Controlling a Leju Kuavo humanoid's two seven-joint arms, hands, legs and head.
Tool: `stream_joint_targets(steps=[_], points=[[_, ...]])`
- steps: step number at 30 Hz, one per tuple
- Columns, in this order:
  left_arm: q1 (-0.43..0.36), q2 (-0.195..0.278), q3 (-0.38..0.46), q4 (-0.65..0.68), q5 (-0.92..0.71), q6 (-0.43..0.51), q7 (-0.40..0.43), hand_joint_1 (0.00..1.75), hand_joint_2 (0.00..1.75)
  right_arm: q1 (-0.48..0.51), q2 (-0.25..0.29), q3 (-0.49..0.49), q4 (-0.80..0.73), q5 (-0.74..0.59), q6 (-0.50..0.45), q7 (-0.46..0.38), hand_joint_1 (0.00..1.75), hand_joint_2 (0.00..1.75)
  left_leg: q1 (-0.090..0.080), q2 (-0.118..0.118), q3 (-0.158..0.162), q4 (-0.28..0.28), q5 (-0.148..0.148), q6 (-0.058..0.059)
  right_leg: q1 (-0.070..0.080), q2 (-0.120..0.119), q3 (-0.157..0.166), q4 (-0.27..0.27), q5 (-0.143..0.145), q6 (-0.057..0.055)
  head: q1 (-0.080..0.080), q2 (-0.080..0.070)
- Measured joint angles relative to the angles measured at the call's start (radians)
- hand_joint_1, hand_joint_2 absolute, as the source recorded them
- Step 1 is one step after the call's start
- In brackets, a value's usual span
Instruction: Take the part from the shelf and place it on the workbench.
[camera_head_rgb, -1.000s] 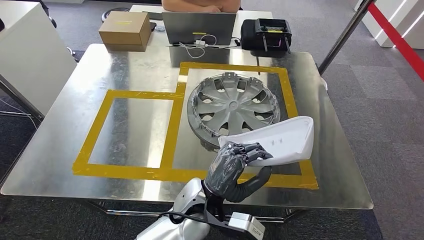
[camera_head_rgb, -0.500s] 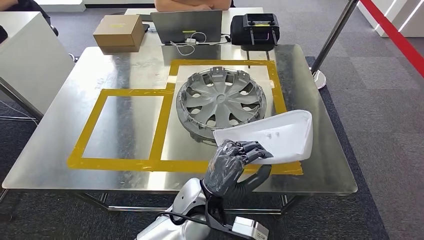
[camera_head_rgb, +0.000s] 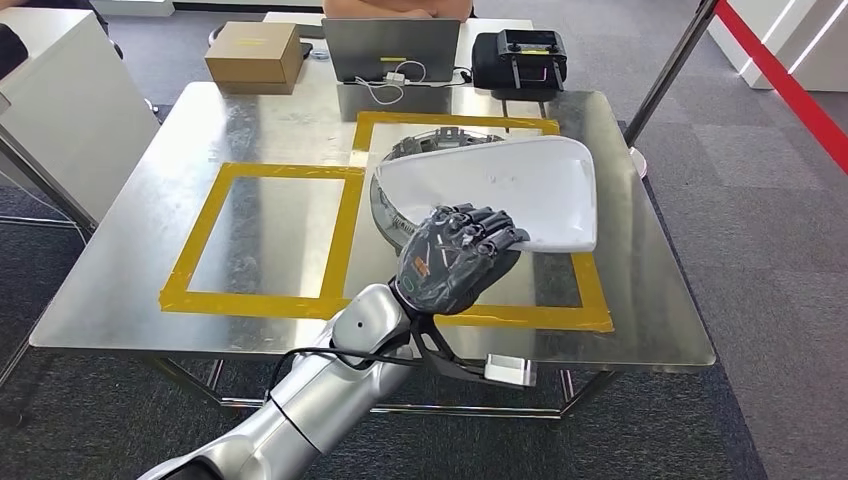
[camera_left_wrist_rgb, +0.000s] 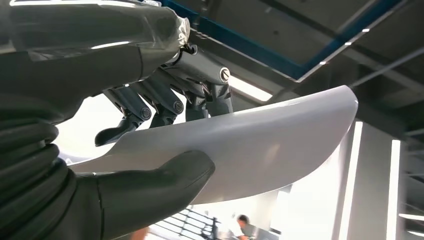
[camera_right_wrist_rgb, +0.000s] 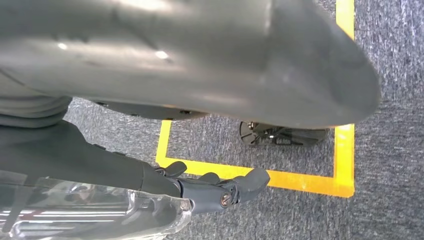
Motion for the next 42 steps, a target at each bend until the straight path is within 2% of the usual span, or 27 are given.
stream_joint_targets(steps=[2,4,7,9,12,17,42], points=[[-0.018,-0.001,0.035,0.009,-0.078,0.0,0.033,1.75,1.75,0.0,0.001,-0.001,0.0,0.0,0.001,0.0,0.0,0.0,0.0,0.0,-0.005,0.001,0.004,0.002,0.0,0.0,-0.003,-0.003,0.006,0.005,0.0,0.0],[-0.056,0.009,0.043,0.028,-0.153,0.0,0.126,1.75,1.75,-0.001,0.004,-0.002,0.0,0.0,0.003,0.0,0.0,0.0,0.0,-0.001,-0.009,0.003,0.005,0.003,0.0,0.0,-0.005,-0.003,0.008,0.008,0.0,0.0],[-0.158,0.044,0.017,0.118,-0.185,0.0,0.278,1.75,1.75,-0.002,0.011,-0.007,0.0,0.0,0.007,-0.001,0.0,0.0,0.0,-0.001,-0.011,0.003,0.006,0.003,0.0,0.0,-0.007,-0.003,0.01,0.009,-0.001,0.0],[-0.215,0.064,0.004,0.179,-0.187,0.0,0.31,1.75,1.75,-0.002,0.015,-0.01,0.0,-0.001,0.009,-0.002,0.0,0.0,0.0,-0.001,-0.011,0.003,0.006,0.002,0.001,0.0,-0.008,-0.003,0.01,0.009,-0.001,0.0],[-0.257,0.086,-0.009,0.231,-0.188,0.0,0.317,1.75,1.75,-0.002,0.019,-0.013,0.0,-0.001,0.01,-0.003,0.0,0.0,0.001,-0.001,-0.012,0.003,0.008,0.0,0.002,0.0,-0.01,-0.002,0.01,0.008,-0.001,0.0],[-0.283,0.106,-0.023,0.276,-0.188,0.0,0.318,1.75,1.75,-0.002,0.022,-0.02,0.0,-0.001,0.01,-0.003,0.0,0.0,0.002,-0.001,-0.014,0.003,0.009,-0.001,0.003,0.0,-0.013,-0.002,0.011,0.008,-0.001,0.0],[-0.291,0.123,-0.048,0.299,-0.188,0.0,0.319,1.75,1.75,-0.002,0.024,-0.026,0.0,-0.001,0.01,-0.003,0.0,0.0,0.002,-0.001,-0.016,0.003,0.009,-0.002,0.003,0.0,-0.014,-0.002,0.011,0.007,-0.001,0.0]])
